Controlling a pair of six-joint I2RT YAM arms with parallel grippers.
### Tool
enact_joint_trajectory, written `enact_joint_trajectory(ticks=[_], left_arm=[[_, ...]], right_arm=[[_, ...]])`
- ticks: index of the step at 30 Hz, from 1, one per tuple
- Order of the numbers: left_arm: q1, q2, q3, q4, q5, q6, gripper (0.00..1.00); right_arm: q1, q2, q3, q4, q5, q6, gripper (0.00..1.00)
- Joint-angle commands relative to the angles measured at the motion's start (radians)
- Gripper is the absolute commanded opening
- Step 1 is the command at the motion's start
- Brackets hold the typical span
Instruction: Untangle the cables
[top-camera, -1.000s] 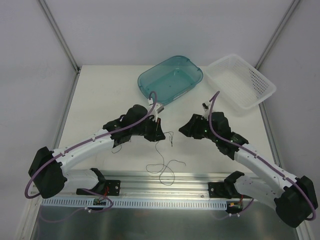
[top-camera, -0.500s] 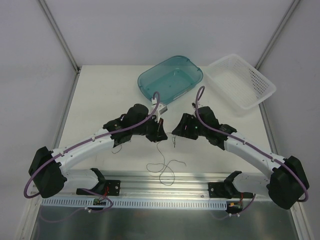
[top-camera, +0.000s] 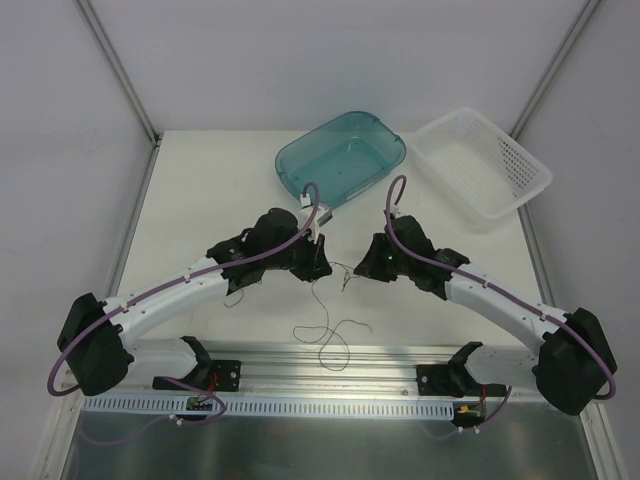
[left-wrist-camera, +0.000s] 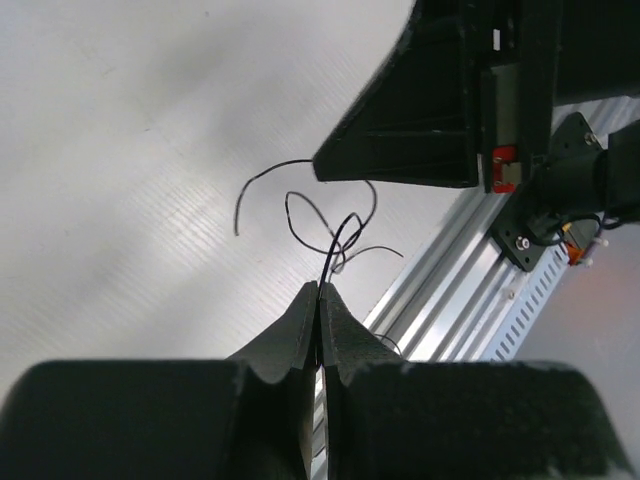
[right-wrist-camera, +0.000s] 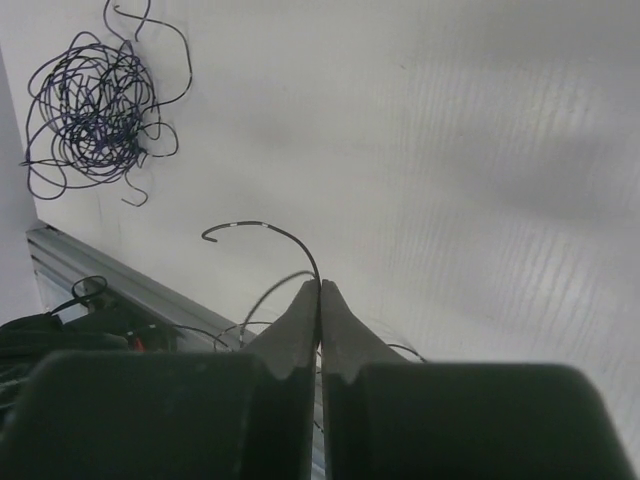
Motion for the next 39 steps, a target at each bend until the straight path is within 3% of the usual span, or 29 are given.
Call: enact_joint_trajectory(ticks=[1, 6, 14, 28, 33, 39], left_arm=[[-0.004, -0.036, -0.007, -0.008, -0.134, -0.036, 0.00], [0.060, -0.085, -0.041, -0.034, -0.255, -0.158, 0.00], [0.138, -0.185, -0.120, -0.040, -0.323, -0.289, 0.00], [0.165, -0.226, -0.162, -0.042, -0.350, -0.330, 0.00], [0.165, -0.136, -0.154, -0.039, -0.236, -0.298, 0.00], [0.166, -0.111, -0.202, -0.034, -0.309, -0.315, 0.00]], right_arm=[[0.001, -0.060, 0.042, -0.089, 0.099, -0.018, 0.01], [-0.035, -0.131, 0.010, -0.138, 0.167, -0.040, 0.01], [-0.126, -0.212, -0.044, -0.161, 0.153, -0.054, 0.01], [-0.167, -0.229, -0.066, -0.149, 0.117, -0.069, 0.01], [-0.167, -0.246, -0.084, -0.079, 0.046, -0.055, 0.01], [-0.167, -0.288, -0.059, -0.141, 0.135, -0.089, 0.01]])
